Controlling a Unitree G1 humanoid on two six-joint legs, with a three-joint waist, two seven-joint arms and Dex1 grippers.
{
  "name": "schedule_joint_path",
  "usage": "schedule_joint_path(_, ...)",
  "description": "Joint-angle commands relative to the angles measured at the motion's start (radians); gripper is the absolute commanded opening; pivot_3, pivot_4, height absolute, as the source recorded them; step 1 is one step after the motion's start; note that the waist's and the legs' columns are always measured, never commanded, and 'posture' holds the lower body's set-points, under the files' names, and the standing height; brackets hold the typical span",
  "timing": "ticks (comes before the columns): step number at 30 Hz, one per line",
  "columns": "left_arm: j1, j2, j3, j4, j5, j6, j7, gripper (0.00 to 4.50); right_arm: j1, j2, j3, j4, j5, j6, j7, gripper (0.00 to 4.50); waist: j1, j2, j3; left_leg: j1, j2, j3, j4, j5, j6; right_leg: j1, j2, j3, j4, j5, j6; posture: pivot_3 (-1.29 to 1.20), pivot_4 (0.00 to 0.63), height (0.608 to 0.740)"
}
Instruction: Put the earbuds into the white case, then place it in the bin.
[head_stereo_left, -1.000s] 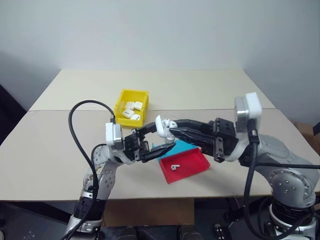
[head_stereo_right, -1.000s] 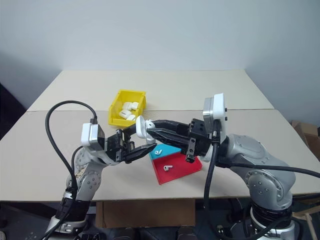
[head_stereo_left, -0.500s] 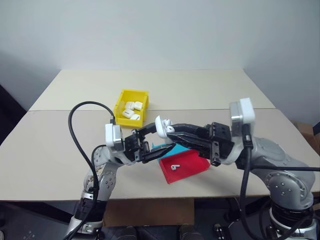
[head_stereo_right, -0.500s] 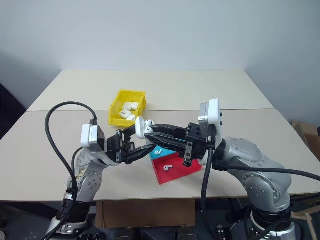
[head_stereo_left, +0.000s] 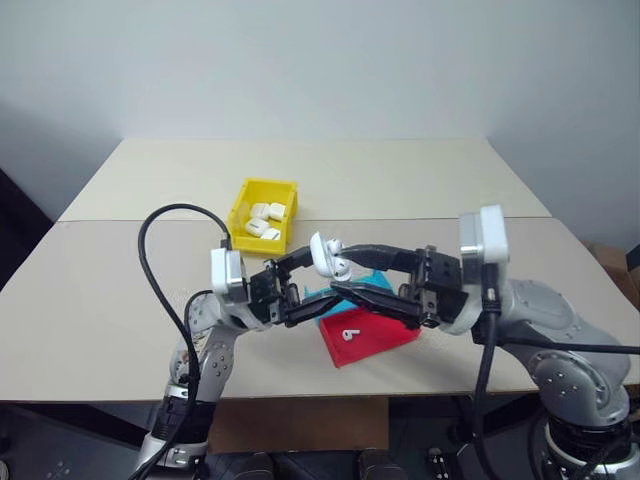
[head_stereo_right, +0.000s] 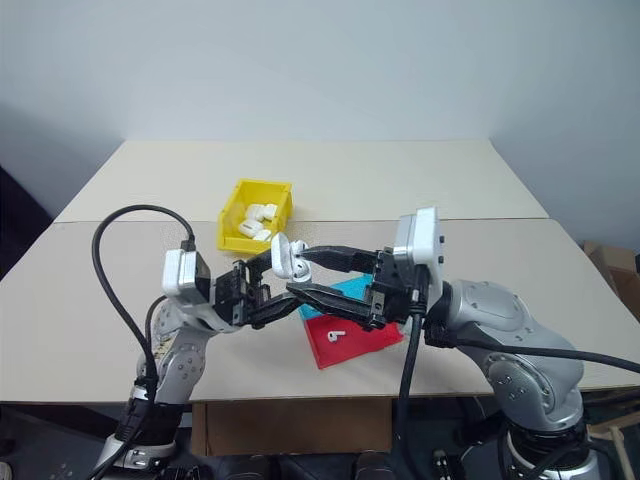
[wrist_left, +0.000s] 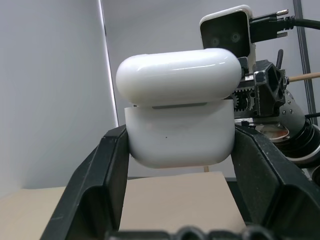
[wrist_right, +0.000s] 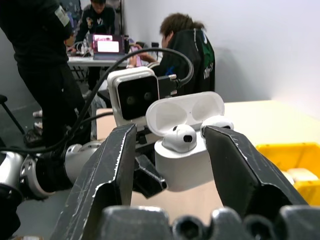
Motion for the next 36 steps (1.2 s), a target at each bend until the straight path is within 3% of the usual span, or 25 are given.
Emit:
schedule_joint_path(1, -0.017, -0.015, 0.002, 0.052, 0.031, -0.061, -0.018, 2.77, -0.005, -0.057, -0.096, -0.003, 0.043, -0.032, 0.036, 2.63, 0.002, 0.0, 0.0, 0.0, 0.0, 0.0, 0.0, 0.0, 0.0, 0.0, 0.0, 0.0, 0.0, 0.0, 0.0, 0.0, 0.15, 0.74)
schedule_joint_path(4, -0.039, -0.025, -0.002, 0.099, 0.05, -0.086, -0.031, 2.77, -0.044, -0.089, -0.14, -0.001, 0.082, -0.027, 0.029, 2.63, 0.003, 0.0, 0.0, 0.0, 0.0, 0.0, 0.0, 0.0, 0.0, 0.0, 0.0, 0.0, -0.001, 0.0, 0.0, 0.0, 0.15, 0.74)
schedule_joint_path(7, -0.079, -0.038, -0.007, 0.144, 0.08, -0.103, -0.02, 2.77, -0.105, -0.111, -0.173, 0.014, 0.184, 0.015, -0.016, 2.07, 0.002, -0.001, 0.0, 0.0, 0.0, 0.0, 0.0, 0.0, 0.0, 0.0, 0.0, 0.0, 0.0, 0.0, 0.0, 0.0, 0.15, 0.74)
schedule_joint_path(13, -0.192, -0.105, -0.009, 0.305, 0.172, -0.229, 0.011, 2.77, -0.073, -0.111, -0.102, -0.015, 0.204, 0.03, -0.042, 0.09, 0.012, -0.001, 0.0, -0.002, 0.0, -0.001, 0.0, 0.0, 0.001, 0.001, 0.0, -0.001, -0.004, 0.001, 0.0, 0.0, 0.15, 0.74)
schedule_joint_path(19, -0.222, -0.153, -0.017, 0.32, 0.203, -0.262, 0.062, 2.77, -0.025, -0.082, -0.005, -0.054, 0.078, -0.01, -0.098, 0.03, 0.019, -0.001, 0.0, -0.004, 0.0, -0.001, 0.0, -0.001, 0.002, 0.0, 0.0, -0.001, -0.008, 0.004, -0.001, 0.0, 0.15, 0.74)
schedule_joint_path(36, -0.178, -0.146, -0.042, 0.239, 0.205, -0.229, 0.111, 2.77, 0.053, -0.016, 0.118, -0.066, -0.328, -0.259, -0.093, 0.03, 0.023, -0.001, 0.0, -0.004, -0.001, -0.001, 0.0, -0.001, 0.002, 0.0, 0.0, -0.001, -0.008, 0.003, 0.002, 0.0, 0.15, 0.74)
